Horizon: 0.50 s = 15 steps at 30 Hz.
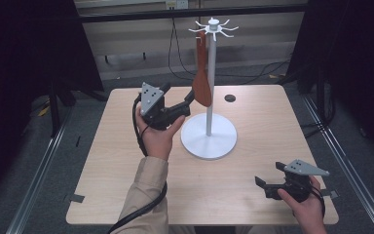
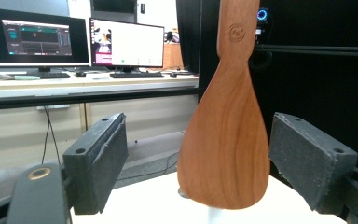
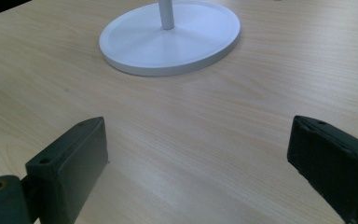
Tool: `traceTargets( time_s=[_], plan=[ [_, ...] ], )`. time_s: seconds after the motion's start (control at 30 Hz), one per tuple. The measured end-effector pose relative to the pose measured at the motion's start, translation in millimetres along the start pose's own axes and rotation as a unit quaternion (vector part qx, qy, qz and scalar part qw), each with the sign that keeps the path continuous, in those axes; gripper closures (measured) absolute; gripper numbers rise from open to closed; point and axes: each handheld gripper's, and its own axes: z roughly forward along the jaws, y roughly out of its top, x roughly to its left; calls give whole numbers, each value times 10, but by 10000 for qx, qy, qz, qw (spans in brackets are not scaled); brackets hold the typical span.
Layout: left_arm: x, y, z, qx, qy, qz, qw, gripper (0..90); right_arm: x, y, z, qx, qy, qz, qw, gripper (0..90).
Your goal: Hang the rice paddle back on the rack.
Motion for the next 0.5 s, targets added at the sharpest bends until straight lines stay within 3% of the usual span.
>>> traceTargets(
  time_s=[0.1,0.5],
  plan=[
    [5,-35,-16,-16,8,-80,10000,184,4,1,0,6,3,-2,10000,47],
    [72,-237,-136,113,112,-71,9998,159,8,-3,10,40,33,-68,10000,47]
  ],
)
